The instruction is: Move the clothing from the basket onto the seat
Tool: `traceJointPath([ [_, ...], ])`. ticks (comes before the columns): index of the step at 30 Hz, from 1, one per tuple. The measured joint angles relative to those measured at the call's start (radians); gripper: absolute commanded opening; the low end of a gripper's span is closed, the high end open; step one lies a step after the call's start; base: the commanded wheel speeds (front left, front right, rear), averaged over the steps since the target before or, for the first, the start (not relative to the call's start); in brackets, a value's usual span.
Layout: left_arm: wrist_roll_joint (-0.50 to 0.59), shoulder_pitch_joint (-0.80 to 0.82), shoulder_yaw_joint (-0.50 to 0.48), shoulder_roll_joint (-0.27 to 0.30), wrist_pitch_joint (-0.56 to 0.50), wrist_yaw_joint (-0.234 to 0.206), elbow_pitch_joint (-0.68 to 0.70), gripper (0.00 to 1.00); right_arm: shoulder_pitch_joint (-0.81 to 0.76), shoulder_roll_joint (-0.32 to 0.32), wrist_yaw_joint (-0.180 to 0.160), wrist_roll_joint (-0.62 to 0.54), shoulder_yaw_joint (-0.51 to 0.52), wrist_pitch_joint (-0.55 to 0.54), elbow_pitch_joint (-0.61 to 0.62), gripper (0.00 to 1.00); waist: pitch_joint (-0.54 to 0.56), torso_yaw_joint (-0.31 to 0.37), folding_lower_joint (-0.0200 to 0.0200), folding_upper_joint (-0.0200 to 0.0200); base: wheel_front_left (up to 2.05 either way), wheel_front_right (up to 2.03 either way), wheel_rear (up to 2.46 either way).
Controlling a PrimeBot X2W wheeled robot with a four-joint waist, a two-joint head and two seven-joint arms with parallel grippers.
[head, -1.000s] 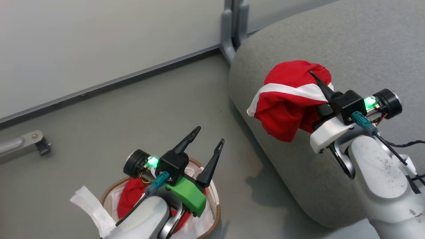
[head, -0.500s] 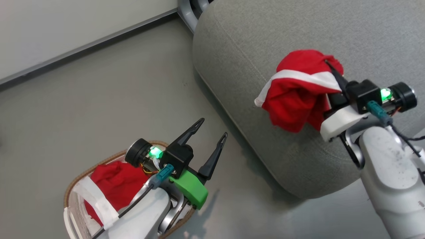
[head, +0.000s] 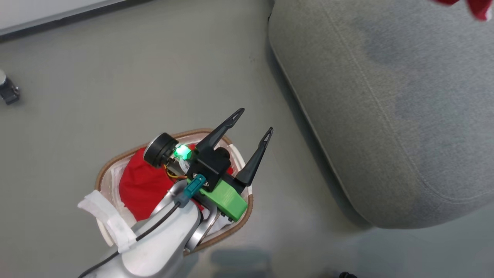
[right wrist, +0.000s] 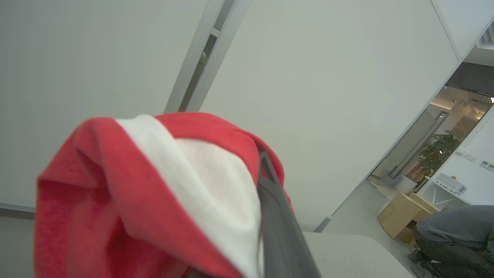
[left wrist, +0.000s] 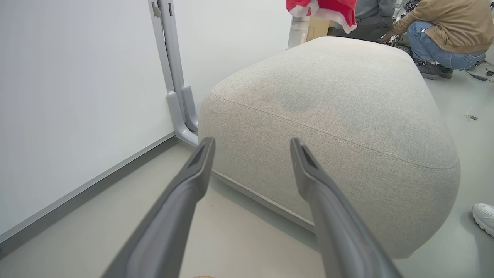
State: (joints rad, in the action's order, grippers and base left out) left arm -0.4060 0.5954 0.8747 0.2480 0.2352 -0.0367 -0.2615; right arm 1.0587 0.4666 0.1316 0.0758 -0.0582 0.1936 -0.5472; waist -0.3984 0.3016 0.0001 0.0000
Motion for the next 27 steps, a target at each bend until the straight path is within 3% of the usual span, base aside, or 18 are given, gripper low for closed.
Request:
traceJointPath([
  [4, 0.023, 0.024, 0.004, 0.009, -0.015, -0.008, 0.038, 1.00, 0.115, 0.117, 0.000, -0.007, 0.084, -0.046, -0.021, 0.00, -0.052, -0.051, 0.0000, 0.0000, 0.00, 0.00, 0.00],
  [11, 0.045, 0.066, 0.020, 0.015, -0.043, -0.012, 0.094, 1.00, 0.161, 0.197, 0.000, -0.062, 0.164, -0.107, -0.150, 0.00, -0.162, -0.123, 0.0000, 0.0000, 0.00, 0.00, 0.00],
  [15, 0.057, 0.091, 0.025, 0.015, -0.053, -0.016, 0.117, 1.00, 0.151, 0.191, 0.000, -0.099, 0.230, -0.089, -0.232, 0.00, -0.220, -0.159, 0.0000, 0.0000, 0.00, 0.00, 0.00],
  [21, 0.058, 0.093, 0.028, 0.022, -0.063, -0.021, 0.131, 1.00, 0.089, 0.105, 0.000, -0.176, 0.271, -0.035, -0.354, 0.00, -0.306, -0.194, 0.0001, 0.0000, 0.00, 0.00, 0.00],
  [22, 0.058, 0.093, 0.027, 0.022, -0.063, -0.022, 0.131, 1.00, 0.082, 0.096, 0.000, -0.183, 0.279, -0.024, -0.369, 0.05, -0.315, -0.197, 0.0001, 0.0000, 0.00, 0.00, 0.00],
  [23, 0.058, 0.093, 0.027, 0.022, -0.062, -0.025, 0.131, 1.00, 0.077, 0.083, 0.000, -0.188, 0.288, -0.012, -0.386, 0.23, -0.324, -0.201, 0.0001, 0.0000, 0.00, 0.00, 0.00],
  [25, 0.056, 0.093, 0.026, 0.024, -0.058, -0.025, 0.131, 1.00, 0.073, 0.052, 0.000, -0.193, 0.311, 0.006, -0.423, 0.47, -0.336, -0.203, 0.0001, 0.0001, 0.00, 0.00, 0.00],
  [26, 0.055, 0.093, 0.024, 0.026, -0.056, -0.025, 0.128, 1.00, 0.071, 0.042, 0.000, -0.199, 0.316, 0.015, -0.433, 0.83, -0.337, -0.202, 0.0002, 0.0000, 0.00, 0.00, 0.00],
  [27, 0.053, 0.093, 0.022, 0.030, -0.051, -0.025, 0.125, 1.00, 0.067, 0.033, 0.000, -0.210, 0.324, 0.025, -0.443, 1.00, -0.335, -0.201, 0.0002, 0.0000, 0.00, 0.00, 0.00],
])
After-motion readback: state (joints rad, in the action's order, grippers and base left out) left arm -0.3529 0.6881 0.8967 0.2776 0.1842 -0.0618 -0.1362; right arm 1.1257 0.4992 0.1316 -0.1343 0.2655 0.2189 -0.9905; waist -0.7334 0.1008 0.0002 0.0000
